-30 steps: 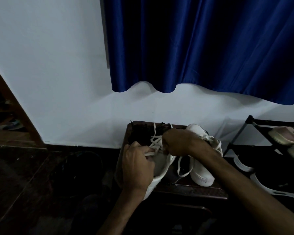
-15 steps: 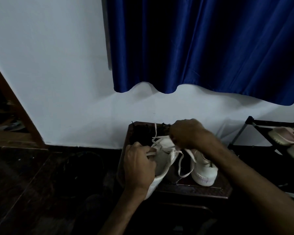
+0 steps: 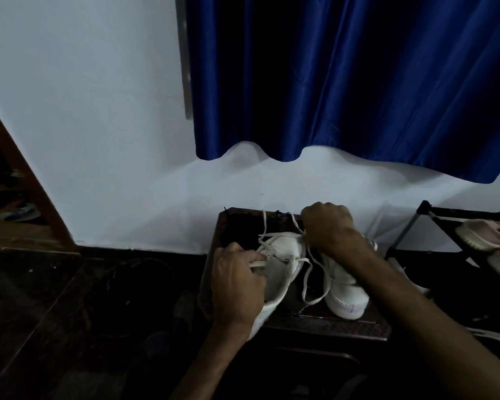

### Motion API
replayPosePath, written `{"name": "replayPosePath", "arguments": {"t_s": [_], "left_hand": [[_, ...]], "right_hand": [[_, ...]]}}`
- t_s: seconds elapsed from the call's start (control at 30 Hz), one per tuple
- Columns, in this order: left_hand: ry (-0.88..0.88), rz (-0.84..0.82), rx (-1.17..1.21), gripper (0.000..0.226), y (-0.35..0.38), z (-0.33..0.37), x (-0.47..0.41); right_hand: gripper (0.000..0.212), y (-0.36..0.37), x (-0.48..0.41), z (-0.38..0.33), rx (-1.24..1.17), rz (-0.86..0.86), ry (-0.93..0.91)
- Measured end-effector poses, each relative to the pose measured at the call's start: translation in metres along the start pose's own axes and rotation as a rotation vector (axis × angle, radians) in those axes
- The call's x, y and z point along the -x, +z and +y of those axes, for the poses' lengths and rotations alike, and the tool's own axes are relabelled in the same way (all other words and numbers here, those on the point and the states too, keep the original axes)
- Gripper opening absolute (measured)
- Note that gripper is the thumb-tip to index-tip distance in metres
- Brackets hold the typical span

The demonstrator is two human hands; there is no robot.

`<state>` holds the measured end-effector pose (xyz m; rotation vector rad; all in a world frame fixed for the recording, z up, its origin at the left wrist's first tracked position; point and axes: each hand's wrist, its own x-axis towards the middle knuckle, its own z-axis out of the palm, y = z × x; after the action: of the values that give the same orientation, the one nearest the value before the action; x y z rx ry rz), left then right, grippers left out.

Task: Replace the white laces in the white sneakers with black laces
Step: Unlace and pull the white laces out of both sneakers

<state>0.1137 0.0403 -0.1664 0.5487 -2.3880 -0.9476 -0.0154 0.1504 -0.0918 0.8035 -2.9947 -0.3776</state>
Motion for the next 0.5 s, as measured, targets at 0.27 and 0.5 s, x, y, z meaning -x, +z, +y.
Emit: {"name": "replayPosePath", "arguments": {"t_s": [0.27, 0.5], "left_hand": [[-0.005, -0.027, -0.005, 0.03, -0.001, 0.0, 0.0], [0.019, -0.023, -0.063, 0.028, 0.001, -0.001, 0.0]], "right_hand": [[0.032, 0.023, -0.024, -0.031, -0.397, -0.132, -0.104], [0.017, 0.027, -0.039, -0.034, -0.433, -0.135, -0.122]]}}
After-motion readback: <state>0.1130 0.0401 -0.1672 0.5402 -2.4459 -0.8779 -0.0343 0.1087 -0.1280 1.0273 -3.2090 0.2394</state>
